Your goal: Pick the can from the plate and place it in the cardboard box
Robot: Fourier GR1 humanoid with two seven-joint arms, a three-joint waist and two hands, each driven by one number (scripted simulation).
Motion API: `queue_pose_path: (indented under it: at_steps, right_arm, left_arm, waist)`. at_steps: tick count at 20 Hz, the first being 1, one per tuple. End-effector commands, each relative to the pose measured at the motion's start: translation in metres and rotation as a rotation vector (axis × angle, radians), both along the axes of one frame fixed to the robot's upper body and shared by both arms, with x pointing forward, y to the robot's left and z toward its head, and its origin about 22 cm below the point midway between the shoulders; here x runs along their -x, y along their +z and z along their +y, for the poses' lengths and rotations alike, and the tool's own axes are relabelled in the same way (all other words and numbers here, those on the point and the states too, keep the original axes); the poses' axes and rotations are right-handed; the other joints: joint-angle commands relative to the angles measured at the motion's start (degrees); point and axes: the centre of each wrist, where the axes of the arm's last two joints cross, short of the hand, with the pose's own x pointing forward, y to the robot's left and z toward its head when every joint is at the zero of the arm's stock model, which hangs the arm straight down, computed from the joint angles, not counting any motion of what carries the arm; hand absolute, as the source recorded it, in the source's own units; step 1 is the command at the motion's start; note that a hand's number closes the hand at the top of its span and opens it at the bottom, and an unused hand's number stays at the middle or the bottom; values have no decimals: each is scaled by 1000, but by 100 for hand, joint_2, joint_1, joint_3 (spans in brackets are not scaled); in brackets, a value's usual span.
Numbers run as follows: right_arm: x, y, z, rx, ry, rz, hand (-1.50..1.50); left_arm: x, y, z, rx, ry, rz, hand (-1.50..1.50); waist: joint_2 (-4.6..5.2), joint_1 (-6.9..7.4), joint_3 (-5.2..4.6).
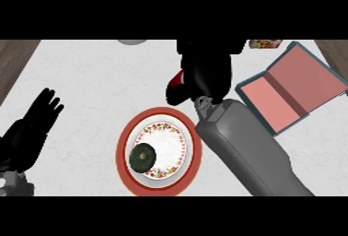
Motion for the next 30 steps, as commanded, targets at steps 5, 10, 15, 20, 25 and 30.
queue_pose_path:
  at_steps: [5,10,15,20,25,30]
  right_arm:
    - [3,51,-42,-7,-230,-144,150]
    - [-16,53,-95,-38,-286,-170,150]
    - [-19,66,-118,42,-292,-108,150]
    - [-50,31,-143,19,-282,-145,150]
    - [-58,14,-180,5,-267,-129,150]
    - [-65,-51,-193,-34,-248,-77,150]
  left_arm:
    - [5,12,2,3,-8,-5,0]
    - [3,4,-8,-6,-4,-2,0]
    - [-6,6,2,20,-2,5,0]
    - [-10,-2,-16,-1,-12,-8,0]
    - [-10,11,-6,-3,-17,-2,0]
    - [-8,-6,12,4,-5,-26,0]
  waist:
    - [14,10,2]
    - [31,10,3]
    - [25,13,2]
    - [52,62,2]
    - [45,57,3]
    - [68,73,2]
